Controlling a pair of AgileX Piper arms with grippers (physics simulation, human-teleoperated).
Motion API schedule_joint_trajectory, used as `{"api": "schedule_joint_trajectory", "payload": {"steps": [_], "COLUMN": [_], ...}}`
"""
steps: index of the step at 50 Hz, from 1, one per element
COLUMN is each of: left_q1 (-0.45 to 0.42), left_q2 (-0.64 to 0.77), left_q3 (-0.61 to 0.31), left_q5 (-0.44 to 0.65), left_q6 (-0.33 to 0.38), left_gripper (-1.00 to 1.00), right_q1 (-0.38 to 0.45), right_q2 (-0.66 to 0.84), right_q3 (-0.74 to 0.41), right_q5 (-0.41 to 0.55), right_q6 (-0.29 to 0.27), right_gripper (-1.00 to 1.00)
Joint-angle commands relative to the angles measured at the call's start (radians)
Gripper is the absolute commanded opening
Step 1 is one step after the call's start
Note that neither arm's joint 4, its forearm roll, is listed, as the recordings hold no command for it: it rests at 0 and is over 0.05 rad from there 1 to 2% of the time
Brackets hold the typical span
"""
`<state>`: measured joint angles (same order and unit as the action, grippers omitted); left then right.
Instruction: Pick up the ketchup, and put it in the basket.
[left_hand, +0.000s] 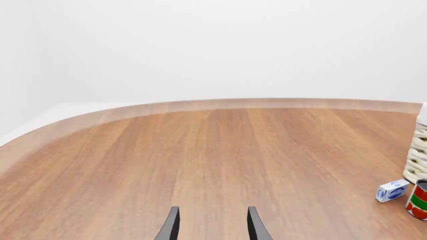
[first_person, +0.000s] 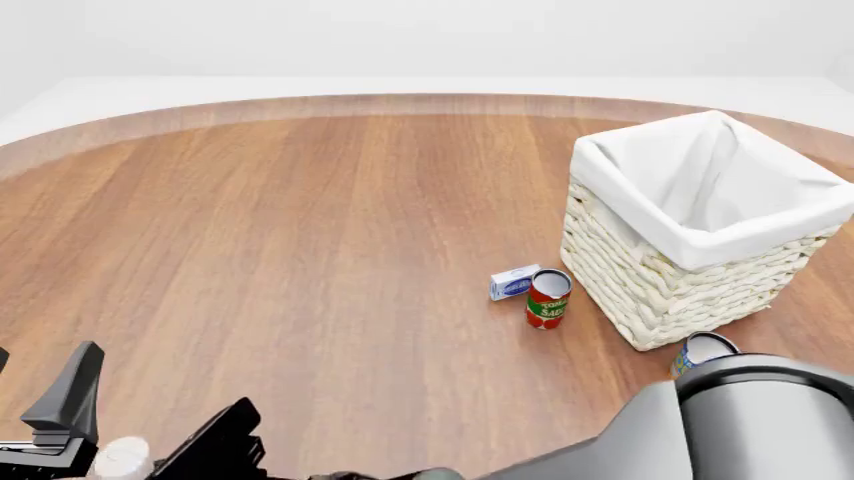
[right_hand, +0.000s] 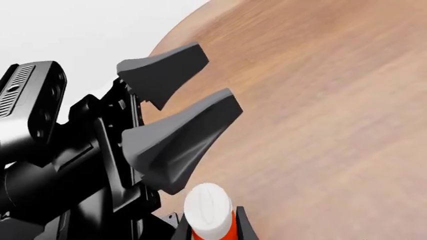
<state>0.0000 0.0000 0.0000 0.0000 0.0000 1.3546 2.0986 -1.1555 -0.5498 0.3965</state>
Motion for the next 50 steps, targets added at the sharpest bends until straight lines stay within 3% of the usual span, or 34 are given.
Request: {"api": "schedule_joint_trajectory", "payload": {"steps": [1, 24, 33, 50], "left_q1": [0.000, 0.000, 0.000, 0.000], "left_q2": [0.000, 0.000, 0.000, 0.000], "left_q3": [0.000, 0.000, 0.000, 0.000], "left_q5": [0.000, 0.000, 0.000, 0.000], "left_q6": [0.000, 0.000, 0.000, 0.000], "left_gripper": [1.00, 1.00, 1.00, 1.00], "right_q1": [-0.036, -0.140, -0.204, -0.343], "right_q2": [-0.023, -0.093, -0.156, -0.273], "right_q3": [0.016, 0.047, 0.058, 0.143], "right_q5": [-0.016, -0.037, -0.030, -0.110], "right_q6": [0.023, 0.029, -0.013, -0.055], "right_gripper": [-1.00, -1.00, -1.00, -1.00]}}
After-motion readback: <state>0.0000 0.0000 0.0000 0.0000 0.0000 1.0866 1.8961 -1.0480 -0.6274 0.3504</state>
